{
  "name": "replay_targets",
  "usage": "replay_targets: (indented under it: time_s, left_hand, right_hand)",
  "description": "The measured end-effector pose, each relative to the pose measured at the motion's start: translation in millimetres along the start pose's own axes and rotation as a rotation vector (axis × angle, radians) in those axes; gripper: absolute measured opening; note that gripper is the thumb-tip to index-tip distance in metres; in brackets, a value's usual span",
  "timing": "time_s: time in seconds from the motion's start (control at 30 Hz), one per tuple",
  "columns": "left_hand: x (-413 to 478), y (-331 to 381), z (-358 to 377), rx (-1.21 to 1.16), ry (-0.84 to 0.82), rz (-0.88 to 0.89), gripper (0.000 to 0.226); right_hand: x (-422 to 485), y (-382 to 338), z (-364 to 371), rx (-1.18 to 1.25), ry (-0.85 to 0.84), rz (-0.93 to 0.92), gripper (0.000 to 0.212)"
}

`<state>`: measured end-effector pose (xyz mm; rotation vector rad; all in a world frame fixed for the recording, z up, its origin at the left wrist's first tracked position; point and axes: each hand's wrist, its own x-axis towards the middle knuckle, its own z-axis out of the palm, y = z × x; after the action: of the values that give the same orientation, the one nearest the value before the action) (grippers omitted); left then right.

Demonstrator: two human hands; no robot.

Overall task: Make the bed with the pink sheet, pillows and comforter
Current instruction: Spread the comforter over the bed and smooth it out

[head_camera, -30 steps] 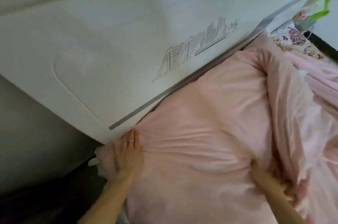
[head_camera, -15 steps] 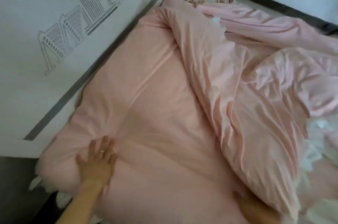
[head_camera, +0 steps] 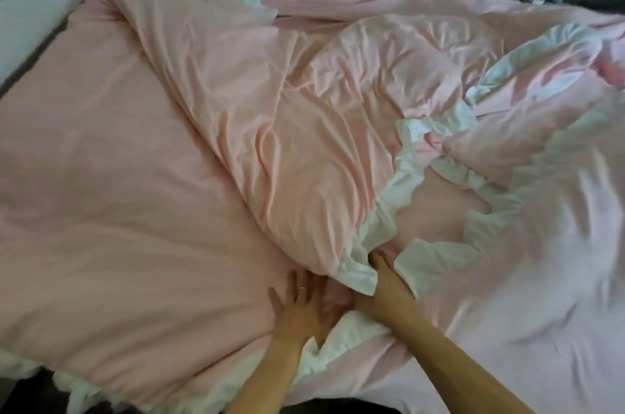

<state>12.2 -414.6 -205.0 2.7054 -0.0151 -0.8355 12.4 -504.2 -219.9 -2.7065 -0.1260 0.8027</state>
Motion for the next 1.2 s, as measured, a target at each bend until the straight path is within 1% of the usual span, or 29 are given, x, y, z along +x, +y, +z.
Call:
replay_targets:
  time_s: [0.03,0.07,0.1,0.13,0.17,0.2,0.23,0.27,0.33,0.37,0.43,0.53,0.63,0.67,0.73,0.77,0.8,0.83,0.87,0.9,0.93,1.0,1.03,1.07,1.1,1.13,1.17,1.2]
  left_hand:
    - [-4,10,5,0.019,-0.106,-0.006,0.084]
    - [-4,18,12,0.001,-0.214,-0.039,0.083]
    - [-7,21,16,-0.008,-0.311,-0.064,0.080]
    - [-11,24,15,-0.003,-0.346,-0.068,0.076]
    - [-16,29,9,0.020,-0.363,-0.073,0.075]
    - [-18,29,11,0.041,-0.384,-0.082,0.075]
    - [-19,33,11,0.049,-0.402,-0.090,0.076]
    - [-20,35,11,0.049,-0.415,-0.106,0.077]
    - [-26,41,13,0.068,-0.394,-0.124,0.080]
    - [-31,45,12,0.080,-0.378,-0.115,0.084]
    - [-37,52,16,0.128,-0.350,-0.102,0.093]
    - [-54,54,34,0.231,-0.376,-0.073,0.106]
    - [-65,51,46,0.375,-0.458,-0.041,0.119]
    - [-66,49,47,0.418,-0.472,-0.034,0.120]
    - [-64,46,43,0.446,-0.486,-0.020,0.118]
    - [-61,46,39,0.435,-0.484,-0.006,0.114]
    - [-56,47,35,0.393,-0.481,0.013,0.108]
    - [-52,49,28,0.311,-0.458,0.034,0.096]
    - [-44,50,20,0.171,-0.422,0.047,0.082]
    - [-38,53,7,-0.053,-0.360,0.041,0.068]
    - [-30,54,-6,-0.346,-0.273,0.007,0.060]
    - [-13,52,-35,-0.994,-0.058,-0.173,0.056]
    - [-5,49,-48,-1.205,0.006,-0.290,0.053]
    - [5,44,-57,-1.341,0.028,-0.384,0.054]
    - [14,38,-61,-1.423,0.021,-0.468,0.062]
    - [25,31,-69,-1.492,0.017,-0.517,0.078]
    - [34,25,-74,-1.501,0.023,-0.543,0.096]
    - [41,20,-79,-1.512,0.041,-0.536,0.101]
  right_hand:
    - [-7,57,-54,0.092,-0.282,-0.009,0.079]
    - [-2,108,-79,-0.127,-0.134,0.063,0.076]
    - [-9,126,-88,-0.294,-0.125,0.106,0.073]
    - [-16,138,-108,-0.347,-0.123,0.136,0.069]
    - [-28,143,-117,-0.393,-0.190,0.121,0.063]
    - [-42,139,-125,-0.436,-0.211,0.103,0.057]
    - [-50,144,-122,-0.452,-0.149,0.073,0.053]
    - [-54,151,-130,-0.406,-0.138,0.111,0.052]
    - [-64,171,-126,-0.403,-0.155,0.175,0.058]
    - [-72,180,-112,-0.417,-0.152,0.156,0.064]
    - [-89,197,-77,-0.293,-0.160,0.211,0.075]
    - [-136,220,-31,-0.027,-0.151,0.459,0.077]
    - [-190,215,3,0.128,-0.139,0.701,0.093]
    - [-201,214,9,0.169,-0.167,0.770,0.101]
    - [-205,220,23,0.215,-0.337,0.877,0.114]
    - [-200,224,26,0.230,-0.416,0.881,0.113]
    - [-194,223,24,0.223,-0.476,0.847,0.108]
    - [-184,222,16,0.208,-0.505,0.772,0.099]
    - [-173,216,1,0.177,-0.524,0.708,0.086]
    - [-161,208,-16,0.151,-0.516,0.646,0.072]
    - [-147,196,-36,0.155,-0.517,0.616,0.064]
    - [-114,167,-78,0.238,-0.427,0.602,0.070]
    - [-97,155,-87,0.317,-0.329,0.599,0.075]
    - [-80,140,-102,0.416,-0.234,0.584,0.078]
    - [-66,125,-112,0.555,-0.145,0.573,0.079]
    - [-48,110,-117,0.710,-0.073,0.560,0.082]
    - [-32,96,-124,0.892,-0.026,0.537,0.086]
    - [-19,83,-130,1.060,-0.013,0.515,0.092]
